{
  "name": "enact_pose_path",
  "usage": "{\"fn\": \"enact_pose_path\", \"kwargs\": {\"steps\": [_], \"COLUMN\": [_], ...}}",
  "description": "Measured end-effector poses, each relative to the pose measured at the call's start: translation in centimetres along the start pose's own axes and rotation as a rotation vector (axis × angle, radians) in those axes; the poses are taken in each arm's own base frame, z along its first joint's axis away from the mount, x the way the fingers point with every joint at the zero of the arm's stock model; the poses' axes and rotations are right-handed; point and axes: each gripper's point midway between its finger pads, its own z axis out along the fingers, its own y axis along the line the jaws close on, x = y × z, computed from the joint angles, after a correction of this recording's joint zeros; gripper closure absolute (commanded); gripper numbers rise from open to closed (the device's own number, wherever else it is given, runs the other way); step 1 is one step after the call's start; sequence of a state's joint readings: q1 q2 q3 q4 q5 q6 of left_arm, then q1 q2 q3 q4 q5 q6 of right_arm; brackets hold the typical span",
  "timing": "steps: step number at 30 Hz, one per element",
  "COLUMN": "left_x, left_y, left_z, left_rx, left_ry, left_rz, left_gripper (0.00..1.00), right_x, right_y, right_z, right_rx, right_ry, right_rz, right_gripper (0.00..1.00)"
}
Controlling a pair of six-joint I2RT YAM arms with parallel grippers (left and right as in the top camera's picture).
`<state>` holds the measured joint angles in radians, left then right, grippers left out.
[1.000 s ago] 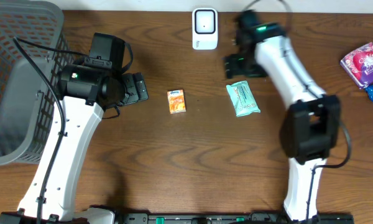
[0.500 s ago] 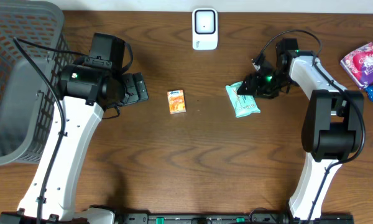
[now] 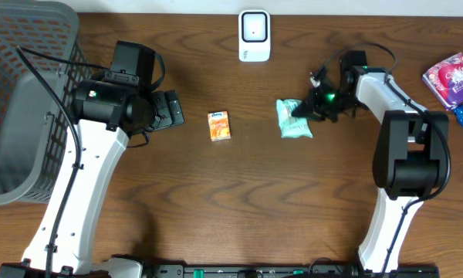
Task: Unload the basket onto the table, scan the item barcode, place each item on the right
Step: 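Raise the wipes pack to the scanner face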
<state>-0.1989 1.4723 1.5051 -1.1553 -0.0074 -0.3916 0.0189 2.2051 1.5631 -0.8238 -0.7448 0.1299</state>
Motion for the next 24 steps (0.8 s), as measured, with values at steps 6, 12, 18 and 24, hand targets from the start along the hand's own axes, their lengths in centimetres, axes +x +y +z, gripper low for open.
{"fn": "enact_pose_path", "kwargs": {"steps": [6, 12, 18, 24], "left_x": [0.0, 0.0, 0.0, 0.0], "left_y": [0.0, 0.0, 0.0, 0.0], "left_z": [0.0, 0.0, 0.0, 0.0], "left_rx": [0.000, 0.000, 0.000, 0.000], "left_ry": [0.000, 0.000, 0.001, 0.000], "left_rz": [0.000, 0.000, 0.000, 0.000], "left_gripper": [0.02, 0.02, 0.02, 0.02], "right_x": [-7.1, -12.6, -15.1, -15.9], "right_y": [8.1, 12.9, 16.6, 15.9], "right_z": [-2.3, -2.4, -1.9, -2.4], "right_rx": [-0.058, -0.019, -0.033, -0.013], "right_ry": [-0.193, -0.459, -0.650, -0.705], "right_rz": [-0.134, -0.089, -0.023, 0.060], "right_gripper": [0.99, 0.99, 0.99, 0.99]}}
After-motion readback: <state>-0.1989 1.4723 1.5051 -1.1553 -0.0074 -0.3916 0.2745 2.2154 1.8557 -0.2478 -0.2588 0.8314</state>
